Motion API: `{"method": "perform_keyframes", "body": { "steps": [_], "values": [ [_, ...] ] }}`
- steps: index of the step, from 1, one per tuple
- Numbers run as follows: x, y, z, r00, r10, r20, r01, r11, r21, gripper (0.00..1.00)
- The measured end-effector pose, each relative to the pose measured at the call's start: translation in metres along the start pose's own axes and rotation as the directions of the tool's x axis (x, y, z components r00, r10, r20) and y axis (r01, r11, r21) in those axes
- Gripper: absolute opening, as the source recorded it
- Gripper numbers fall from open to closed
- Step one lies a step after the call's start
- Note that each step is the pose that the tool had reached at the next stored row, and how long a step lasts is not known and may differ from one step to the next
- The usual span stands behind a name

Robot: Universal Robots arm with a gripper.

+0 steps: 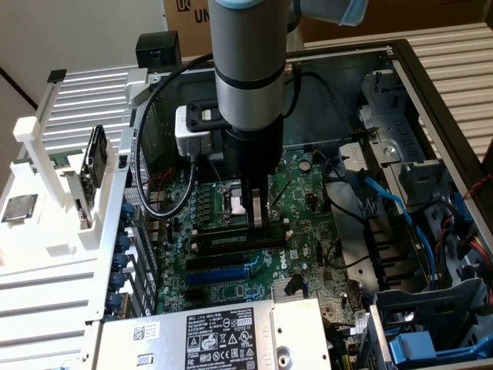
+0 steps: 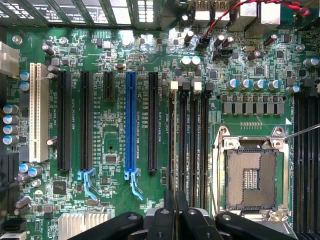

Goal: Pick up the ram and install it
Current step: 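Insert the ram into the slot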

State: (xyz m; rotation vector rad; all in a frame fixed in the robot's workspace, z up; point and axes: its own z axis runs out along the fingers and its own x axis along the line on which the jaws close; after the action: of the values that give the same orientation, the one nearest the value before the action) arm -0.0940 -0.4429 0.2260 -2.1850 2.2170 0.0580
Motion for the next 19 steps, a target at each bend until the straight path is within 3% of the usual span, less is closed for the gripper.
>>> {"method": "perform_keyframes", "body": {
  "steps": [5, 8, 15, 19],
  "values": [
    [0.0, 0.0, 0.0, 1.0, 0.0, 0.0, 0.0, 1.0, 0.0, 0.13],
    [0.0, 0.0, 0.0, 1.0, 0.0, 0.0, 0.0, 1.0, 0.0, 0.27],
    [0.0, 0.0, -0.0004, 1.0, 0.0, -0.0001, 0.0, 1.0, 0.0, 0.27],
    [-0.0003, 0.0007, -0.0058, 1.0, 0.0, 0.0001, 0.0, 1.0, 0.0001, 0.27]
  ]
}}
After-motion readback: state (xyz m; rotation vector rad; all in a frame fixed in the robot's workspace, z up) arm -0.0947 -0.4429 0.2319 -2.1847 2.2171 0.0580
